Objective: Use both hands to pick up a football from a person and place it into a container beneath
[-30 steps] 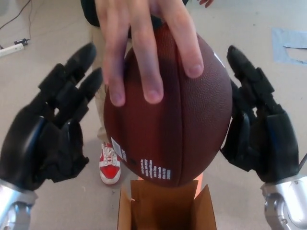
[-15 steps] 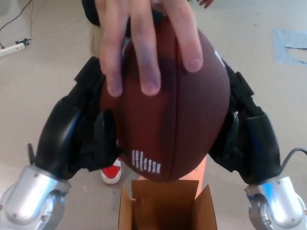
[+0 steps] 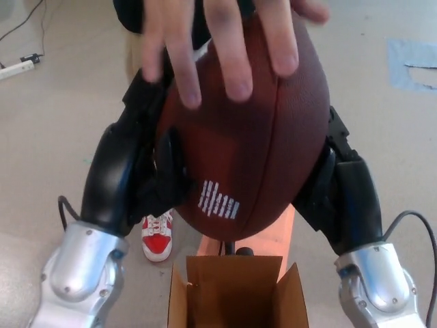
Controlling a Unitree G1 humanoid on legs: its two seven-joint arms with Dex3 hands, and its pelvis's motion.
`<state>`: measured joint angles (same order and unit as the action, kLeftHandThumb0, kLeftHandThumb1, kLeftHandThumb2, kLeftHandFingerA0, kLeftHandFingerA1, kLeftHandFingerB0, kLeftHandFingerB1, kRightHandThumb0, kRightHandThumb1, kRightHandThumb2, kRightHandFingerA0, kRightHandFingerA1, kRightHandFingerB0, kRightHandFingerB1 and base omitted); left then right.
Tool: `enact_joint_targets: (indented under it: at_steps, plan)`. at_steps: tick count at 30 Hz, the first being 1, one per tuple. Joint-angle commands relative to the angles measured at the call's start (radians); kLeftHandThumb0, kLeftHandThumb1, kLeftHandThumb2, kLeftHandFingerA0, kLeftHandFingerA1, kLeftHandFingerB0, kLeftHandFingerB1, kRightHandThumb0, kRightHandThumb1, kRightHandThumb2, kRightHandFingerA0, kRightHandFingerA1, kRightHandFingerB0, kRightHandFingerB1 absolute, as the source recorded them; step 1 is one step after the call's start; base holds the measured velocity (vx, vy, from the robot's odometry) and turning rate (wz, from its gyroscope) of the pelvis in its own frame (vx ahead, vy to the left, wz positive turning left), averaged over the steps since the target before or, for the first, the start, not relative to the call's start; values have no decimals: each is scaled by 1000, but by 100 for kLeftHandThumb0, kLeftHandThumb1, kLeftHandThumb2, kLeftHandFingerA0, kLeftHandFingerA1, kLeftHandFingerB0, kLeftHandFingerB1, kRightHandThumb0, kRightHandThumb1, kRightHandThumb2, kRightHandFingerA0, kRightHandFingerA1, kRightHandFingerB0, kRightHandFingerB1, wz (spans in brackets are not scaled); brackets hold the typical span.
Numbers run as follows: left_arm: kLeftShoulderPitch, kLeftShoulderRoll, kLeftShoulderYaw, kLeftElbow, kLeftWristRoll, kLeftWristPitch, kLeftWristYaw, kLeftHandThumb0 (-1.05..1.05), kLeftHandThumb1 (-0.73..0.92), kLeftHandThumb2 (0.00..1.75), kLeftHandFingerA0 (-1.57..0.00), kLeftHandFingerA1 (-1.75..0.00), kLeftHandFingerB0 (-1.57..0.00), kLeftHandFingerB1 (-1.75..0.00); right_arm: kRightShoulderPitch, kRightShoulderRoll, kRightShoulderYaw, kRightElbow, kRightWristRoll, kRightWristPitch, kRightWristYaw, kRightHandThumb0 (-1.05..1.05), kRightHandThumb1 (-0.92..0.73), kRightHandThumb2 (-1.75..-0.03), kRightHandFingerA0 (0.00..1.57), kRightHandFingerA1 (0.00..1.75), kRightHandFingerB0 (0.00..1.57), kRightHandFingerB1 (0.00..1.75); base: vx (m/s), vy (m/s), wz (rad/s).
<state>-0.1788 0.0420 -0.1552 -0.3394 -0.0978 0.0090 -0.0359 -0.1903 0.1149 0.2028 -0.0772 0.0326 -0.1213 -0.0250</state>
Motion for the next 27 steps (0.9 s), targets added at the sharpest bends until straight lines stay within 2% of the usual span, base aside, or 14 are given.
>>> enact_joint_targets:
  at_steps: [1, 2, 4, 5, 7, 8, 14, 19, 20, 22, 27]
  plan:
    - [-37, -15, -93, 43, 138, 14, 16, -79, 76, 91, 0, -13, -3, -20, -90, 43, 82, 12, -43, -17, 39, -85, -88, -121, 0, 13, 0, 15, 0, 0, 0]
    - [-40, -15, -93, 50, 135, 17, 16, -83, 80, 113, 0, -15, -6, -20, -89, 45, 78, 20, -32, -20, 42, -84, -87, -121, 0, 14, 0, 15, 0, 0, 0]
    - [-45, -15, -95, 74, 133, 20, 15, -83, 81, 113, 0, -14, -3, -19, -86, 46, 70, 39, -18, -24, 44, -83, -87, -122, 0, 15, 0, 16, 0, 0, 0]
    - [-47, -14, -97, 86, 133, 22, 15, -83, 81, 114, 0, -14, -2, -18, -83, 43, 69, 49, -19, -28, 41, -86, -85, -107, 0, 4, 0, 12, 0, 0, 0]
    - [-50, -21, -97, 128, 112, 24, 6, -82, 80, 112, 0, -14, -1, -18, -81, 34, 59, 84, -16, -32, 44, -83, -81, -101, 0, 3, 0, 12, 0, 0, 0]
    - [-53, -24, -96, 152, 103, 18, 2, -81, 80, 112, 0, -14, -1, -18, -83, 29, 53, 102, -13, -31, 49, -83, -88, -122, 0, 13, 0, 15, 0, 0, 0]
    - [-103, -41, -83, 287, 76, -3, -16, -81, 80, 112, 0, -15, -1, -19, -116, 24, 12, 207, 7, -59, 55, -84, -89, -122, 0, 13, 0, 15, 0, 0, 0]
    - [-189, -51, -70, 449, 59, -36, -42, -82, 83, 113, 0, -12, 0, -15, -180, 24, -45, 355, 26, -129, 60, -81, -90, -122, 0, 15, 0, 17, 0, 0, 0]
    - [-205, -55, -64, 479, 50, -41, -49, -82, 83, 112, 0, -12, 0, -15, -193, 24, -55, 382, 28, -140, 60, -80, -83, -99, 0, 2, 0, 12, 0, 0, 0]
    - [-241, -62, -56, 538, 42, -47, -59, -81, 84, 114, 0, -13, 0, -15, -219, 19, -72, 427, 20, -145, 48, -84, -87, -105, 0, 3, 0, 11, 0, 0, 0]
    - [-312, -81, -46, 641, 36, -47, -70, -80, 86, 115, 0, -12, 0, -15, -262, 13, -110, 498, 24, -151, 42, -84, -88, -107, 0, 0, 0, 5, 0, 0, 0]
